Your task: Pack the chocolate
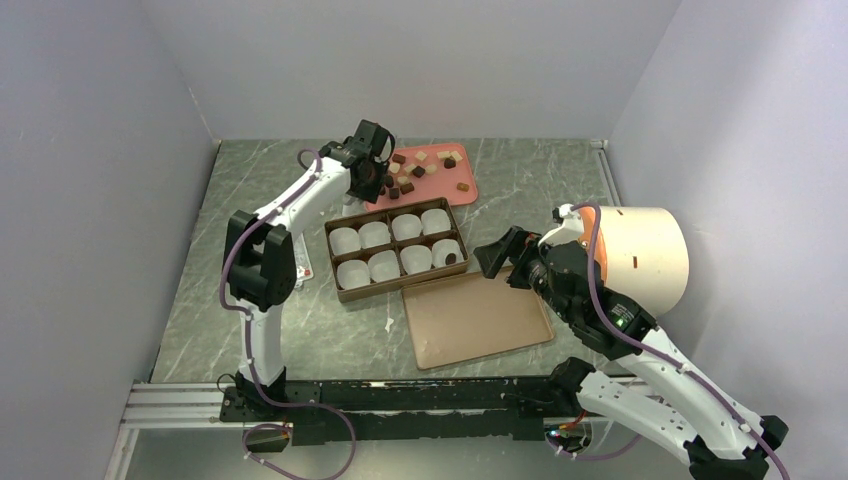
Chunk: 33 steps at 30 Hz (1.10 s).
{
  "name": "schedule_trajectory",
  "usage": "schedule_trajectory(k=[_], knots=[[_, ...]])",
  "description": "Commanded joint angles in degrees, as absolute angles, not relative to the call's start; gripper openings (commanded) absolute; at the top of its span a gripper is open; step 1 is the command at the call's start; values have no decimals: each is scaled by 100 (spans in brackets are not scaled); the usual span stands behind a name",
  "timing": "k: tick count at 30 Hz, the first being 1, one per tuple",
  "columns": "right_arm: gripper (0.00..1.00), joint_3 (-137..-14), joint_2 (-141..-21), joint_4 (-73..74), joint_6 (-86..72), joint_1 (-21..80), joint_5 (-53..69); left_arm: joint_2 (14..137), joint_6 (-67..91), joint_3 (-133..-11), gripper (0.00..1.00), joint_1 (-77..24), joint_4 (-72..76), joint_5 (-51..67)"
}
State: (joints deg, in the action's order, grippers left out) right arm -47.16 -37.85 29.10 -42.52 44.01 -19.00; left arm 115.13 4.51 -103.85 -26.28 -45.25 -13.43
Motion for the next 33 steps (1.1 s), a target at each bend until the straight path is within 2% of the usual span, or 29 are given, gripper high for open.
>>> schedule_trajectory(k=[1,19,33], knots=[[96,-4746,-3705,2750,-4259,4389,-1960,11524,365,-10515,42,-2619,-4294,-1415],[96,-4619,-3621,2678,-4341,4387,-1899,11828,430,-10909,42,-2602,-4481,-1397],[96,-4706,-3523,2801,-4296,4390,-2050,11820,385,-10669,41,-2589,-4447,-1544]])
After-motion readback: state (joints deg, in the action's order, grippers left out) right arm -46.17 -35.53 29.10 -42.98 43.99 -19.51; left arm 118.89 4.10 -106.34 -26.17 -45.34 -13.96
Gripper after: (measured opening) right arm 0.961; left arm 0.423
